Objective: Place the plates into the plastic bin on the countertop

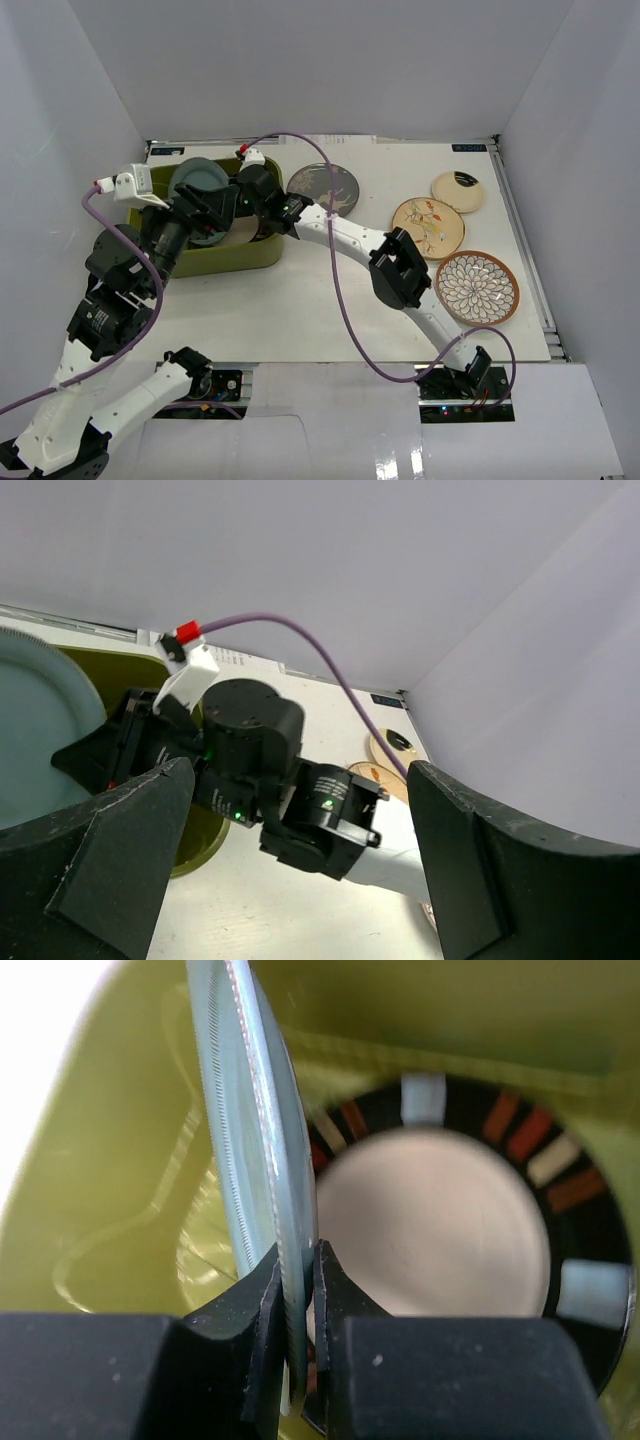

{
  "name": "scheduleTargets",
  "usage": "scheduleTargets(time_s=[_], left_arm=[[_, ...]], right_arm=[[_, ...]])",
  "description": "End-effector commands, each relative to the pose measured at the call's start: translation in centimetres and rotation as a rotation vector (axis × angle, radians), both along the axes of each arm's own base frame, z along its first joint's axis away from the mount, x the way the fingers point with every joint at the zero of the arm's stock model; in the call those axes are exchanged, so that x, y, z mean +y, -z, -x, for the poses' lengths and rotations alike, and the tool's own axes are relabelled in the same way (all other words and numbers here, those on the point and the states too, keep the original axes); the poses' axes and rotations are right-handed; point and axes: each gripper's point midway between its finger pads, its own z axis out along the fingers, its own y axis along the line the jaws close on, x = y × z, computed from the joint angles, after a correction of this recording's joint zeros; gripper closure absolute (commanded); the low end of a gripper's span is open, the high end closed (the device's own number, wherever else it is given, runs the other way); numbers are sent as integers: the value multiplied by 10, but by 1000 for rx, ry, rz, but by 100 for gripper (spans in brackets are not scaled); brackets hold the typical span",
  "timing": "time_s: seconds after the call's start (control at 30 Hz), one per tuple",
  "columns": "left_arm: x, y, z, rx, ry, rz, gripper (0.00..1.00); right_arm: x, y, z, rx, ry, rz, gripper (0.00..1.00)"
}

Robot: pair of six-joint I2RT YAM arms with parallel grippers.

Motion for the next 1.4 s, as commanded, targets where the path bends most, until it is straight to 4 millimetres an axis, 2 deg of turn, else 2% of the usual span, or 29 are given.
scheduleTargets(time_s=[0.0, 0.13, 0.17, 0.2, 0.27, 0.3, 0.33, 0.43, 0.57, 0.6, 0.67, 0.7, 0.77, 0.8, 0.83, 0.87, 0.93, 0.97, 1.0, 1.03, 1.07, 1.1, 1.13, 1.17, 1.2, 1.23, 1.27, 1.33, 1.37], left_arm=[[-4, -1, 2, -4, 24, 5, 2], [-3, -3, 2, -6, 17, 7, 2], [-3, -3, 2, -7, 17, 9, 2], [-1, -4, 3, -10, 11, 10, 2], [0, -2, 2, -7, 4, 9, 2], [1, -1, 2, -7, 3, 10, 2], [0, 0, 1, -3, 2, 8, 2], [0, 4, 0, 5, -2, 3, 2], [4, 11, -1, 14, -25, -10, 2], [8, 13, -2, 20, -45, -19, 2], [12, 21, -5, 46, -70, -47, 2], [15, 24, -6, 54, -90, -57, 2], [18, 29, -7, 64, -106, -79, 2], [21, 30, -7, 64, -115, -86, 2], [24, 33, -7, 70, -132, -95, 2], [27, 34, -5, 67, -139, -104, 2], [28, 39, -4, 69, -138, -120, 2], [29, 40, -1, 63, -132, -131, 2], [28, 43, 0, 67, -124, -140, 2], [24, 52, 0, 79, -99, -156, 2], [21, 58, 2, 85, -79, -167, 2], [20, 62, 6, 82, -59, -176, 2], [18, 68, 6, 89, -48, -181, 2], [14, 80, 7, 109, -24, -195, 2], [13, 84, 9, 109, -10, -198, 2], [8, 95, 10, 127, 14, -211, 2], [8, 99, 11, 130, 21, -214, 2], [7, 105, 11, 138, 26, -219, 2], [7, 111, 10, 149, 24, -226, 2]], right_arm=[[18, -45, 0, -5, -32, -209, 88], [25, -32, -1, 42, -34, -201, 85], [21, -19, 0, 63, -19, -183, 83], [18, -25, 1, 60, -11, -192, 78], [10, -8, 2, 82, 18, -163, 62], [6, -13, 2, 78, 27, -162, 55], [3, -11, 2, 82, 35, -153, 42], [-7, -8, 3, 72, 62, -100, 21], [-19, -12, 7, 25, 99, -19, 4], [-23, -20, 7, 6, 106, -11, 2], [-32, -22, 10, -26, 125, 51, 6], [-37, -34, 11, -48, 138, 58, 9], [-50, -33, 11, -80, 166, 117, 9], [-57, -48, 13, -94, 172, 106, 9], [-64, -44, 16, -96, 174, 125, 7], [-75, -66, 17, -128, 196, 111, 4], [-95, -76, 17, -142, 238, 112, 13], [-119, -82, 16, -131, 271, 100, 19], [-133, -83, 15, -122, 289, 91, 34], [-149, -81, 12, -114, 319, 83, 40], [-182, -44, 4, -62, 386, 127, 45], [-202, -65, 2, -71, 417, 46, 53], [-217, -61, -3, -53, 437, 6, 55], [-247, -34, -7, 26, 460, -19, 55], [-257, -30, -13, 39, 473, -68, 56], [-278, -19, -24, 72, 504, -90, 57], [-292, 7, -24, 118, 522, -75, 55], [-311, 20, -37, 141, 576, -91, 39], [-315, 36, -44, 164, 593, -71, 29]])
